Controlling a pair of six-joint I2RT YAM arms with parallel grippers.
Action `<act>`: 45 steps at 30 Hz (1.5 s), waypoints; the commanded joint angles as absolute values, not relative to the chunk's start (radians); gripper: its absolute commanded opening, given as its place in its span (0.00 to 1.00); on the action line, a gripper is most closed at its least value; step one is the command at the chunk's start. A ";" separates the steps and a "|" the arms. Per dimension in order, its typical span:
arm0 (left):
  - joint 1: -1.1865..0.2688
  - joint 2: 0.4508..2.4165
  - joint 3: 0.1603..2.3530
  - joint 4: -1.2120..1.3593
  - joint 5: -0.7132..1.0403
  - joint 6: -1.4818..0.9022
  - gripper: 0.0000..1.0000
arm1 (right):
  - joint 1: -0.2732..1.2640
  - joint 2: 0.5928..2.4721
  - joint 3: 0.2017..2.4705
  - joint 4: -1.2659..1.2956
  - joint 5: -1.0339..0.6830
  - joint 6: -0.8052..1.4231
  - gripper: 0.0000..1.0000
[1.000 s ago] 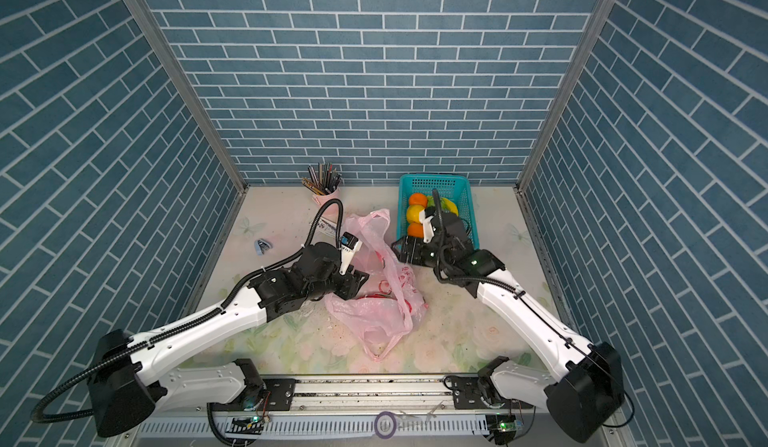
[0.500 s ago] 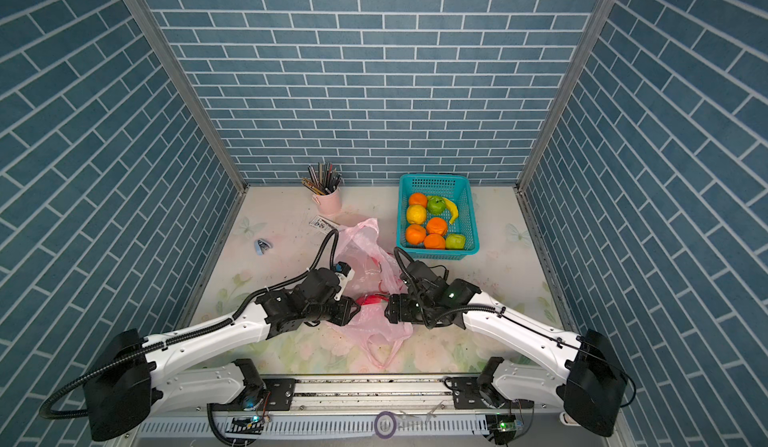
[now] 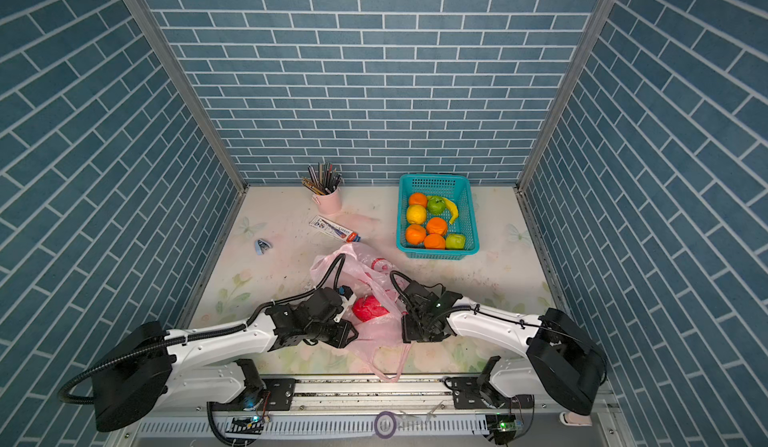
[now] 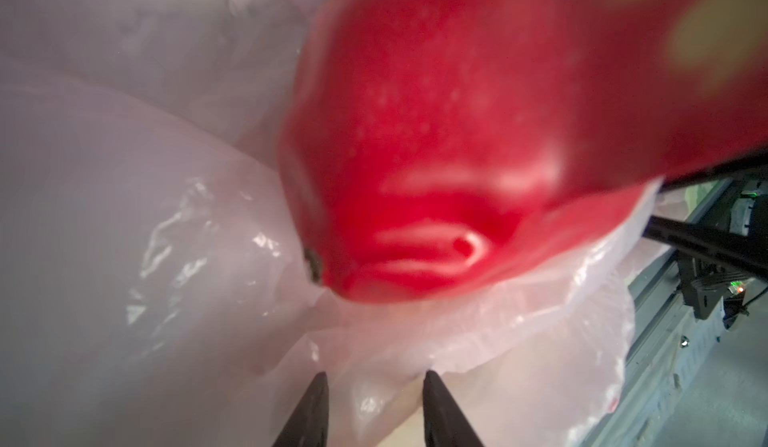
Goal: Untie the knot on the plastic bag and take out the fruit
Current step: 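Reach the left gripper toward the dragon fruit while the right gripper returns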
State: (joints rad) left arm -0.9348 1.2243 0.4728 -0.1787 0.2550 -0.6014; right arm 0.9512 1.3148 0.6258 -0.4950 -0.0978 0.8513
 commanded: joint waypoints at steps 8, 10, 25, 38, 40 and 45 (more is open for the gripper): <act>-0.925 1.029 0.547 -0.213 0.169 -0.577 0.72 | 0.868 1.466 0.795 -0.438 0.165 0.627 0.36; -0.913 0.976 0.591 -0.240 0.131 -0.550 0.73 | 0.833 1.496 0.841 -0.396 0.164 0.539 0.33; -0.737 0.978 0.697 -0.318 0.044 -0.541 0.77 | 0.797 1.884 1.278 -0.241 -0.007 0.281 0.25; -0.787 1.054 0.566 -0.137 0.183 -0.710 0.75 | 0.823 1.511 1.012 -0.281 -0.097 0.494 0.67; -0.794 1.055 0.561 -0.129 0.150 -0.734 0.78 | 0.859 1.458 0.926 -0.232 -0.127 0.528 0.68; -0.805 1.052 0.527 -0.066 0.107 -0.782 0.81 | 0.929 1.404 0.784 -0.204 -0.127 0.586 0.70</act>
State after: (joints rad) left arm -0.7967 1.0584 0.5541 -0.1253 0.1535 -0.7250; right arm 0.9096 1.4124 0.8310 -0.2108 -0.0967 0.5140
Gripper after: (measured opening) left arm 0.810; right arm 0.702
